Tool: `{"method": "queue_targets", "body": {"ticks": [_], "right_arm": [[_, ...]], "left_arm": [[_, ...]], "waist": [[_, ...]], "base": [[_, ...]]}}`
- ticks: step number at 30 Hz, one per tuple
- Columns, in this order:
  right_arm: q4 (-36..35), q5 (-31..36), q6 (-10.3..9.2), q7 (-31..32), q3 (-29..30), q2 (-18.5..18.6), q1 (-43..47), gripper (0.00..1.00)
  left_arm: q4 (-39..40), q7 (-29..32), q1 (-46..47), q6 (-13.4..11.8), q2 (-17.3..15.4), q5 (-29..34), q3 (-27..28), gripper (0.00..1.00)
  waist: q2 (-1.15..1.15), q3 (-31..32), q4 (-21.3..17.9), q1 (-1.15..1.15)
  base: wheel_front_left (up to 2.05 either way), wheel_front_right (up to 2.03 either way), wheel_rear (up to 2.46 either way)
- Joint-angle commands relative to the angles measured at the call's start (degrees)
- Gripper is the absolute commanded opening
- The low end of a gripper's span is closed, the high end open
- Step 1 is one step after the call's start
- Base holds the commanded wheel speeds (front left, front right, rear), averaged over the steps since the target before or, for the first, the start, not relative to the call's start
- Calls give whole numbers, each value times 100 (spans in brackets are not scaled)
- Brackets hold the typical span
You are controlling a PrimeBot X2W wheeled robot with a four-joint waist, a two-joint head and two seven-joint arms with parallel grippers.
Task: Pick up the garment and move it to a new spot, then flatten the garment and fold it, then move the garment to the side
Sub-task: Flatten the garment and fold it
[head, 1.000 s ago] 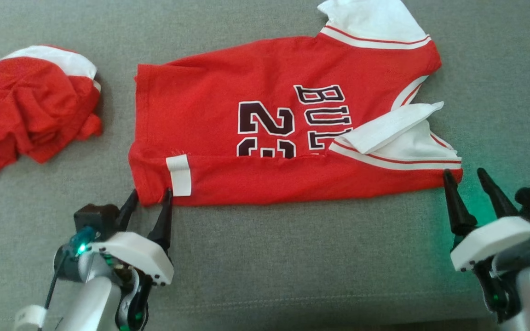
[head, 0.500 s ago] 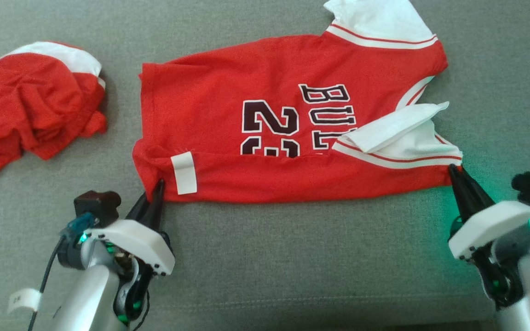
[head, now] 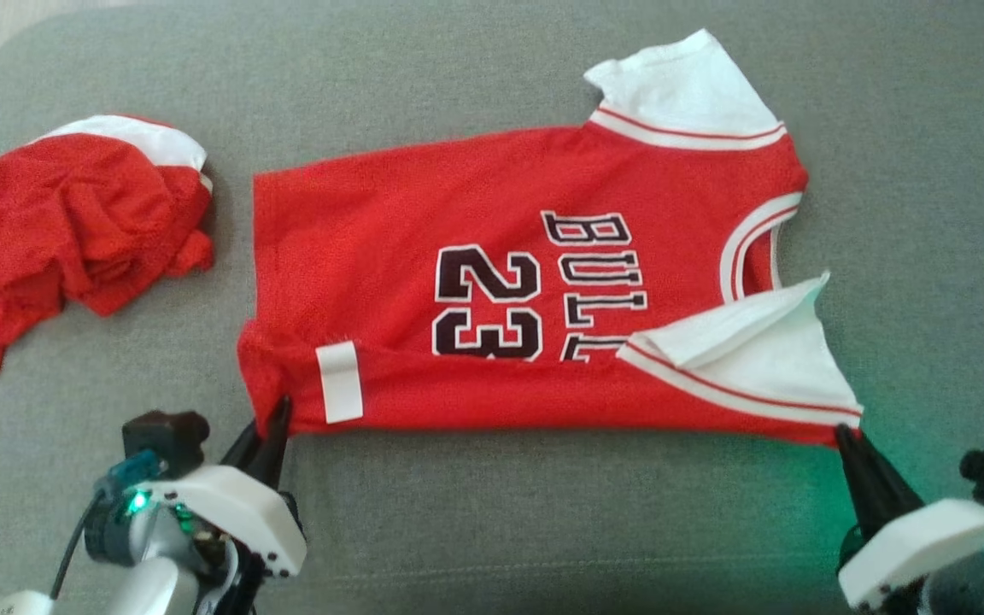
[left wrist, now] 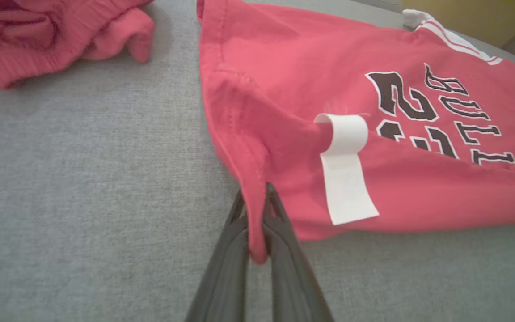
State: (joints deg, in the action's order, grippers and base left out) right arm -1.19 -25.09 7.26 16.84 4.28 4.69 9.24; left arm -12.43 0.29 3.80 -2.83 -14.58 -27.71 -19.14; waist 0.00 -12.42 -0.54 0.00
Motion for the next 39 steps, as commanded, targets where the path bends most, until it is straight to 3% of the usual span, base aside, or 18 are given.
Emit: {"method": "queue_targets", "body": {"ticks": [1, 8, 9, 10, 11, 23, 39], "right_arm": [[-271, 70, 23, 23, -37, 35, 69, 0], [-486, 67, 23, 186, -51, -106, 350, 0], [-504, 66, 23, 190, -61, -114, 360, 2], [-539, 93, 23, 157, -68, -120, 351, 45], [-576, 132, 23, 110, -74, -123, 332, 100], [-1398, 1169, 23, -815, -187, 48, -360, 100], [-1555, 1171, 23, -762, -339, 93, -636, 100]], "left_arm": [[201, 42, 41, -76, -178, -51, 283, 0], [313, 377, -212, -115, -193, -171, 186, 0], [304, 394, -231, -114, -200, -172, 170, 4], [285, 400, -248, -136, -203, -161, 163, 49], [276, 386, -263, -156, -195, -151, 156, 100], [966, -965, -201, -813, -27, 541, 279, 100], [1209, -901, 172, -853, -171, 634, 290, 100]], "waist": [[0, 38, -7, 0], [0, 109, -42, 0], [0, 116, -37, 0], [0, 127, -31, 0], [0, 142, -25, 0], [0, 457, 39, 0], [0, 383, -57, 0]], "base": [[0, 0, 0], [0, 0, 0], [0, 0, 0], [0, 0, 0], [0, 0, 0], [0, 0, 0], [0, 0, 0]]}}
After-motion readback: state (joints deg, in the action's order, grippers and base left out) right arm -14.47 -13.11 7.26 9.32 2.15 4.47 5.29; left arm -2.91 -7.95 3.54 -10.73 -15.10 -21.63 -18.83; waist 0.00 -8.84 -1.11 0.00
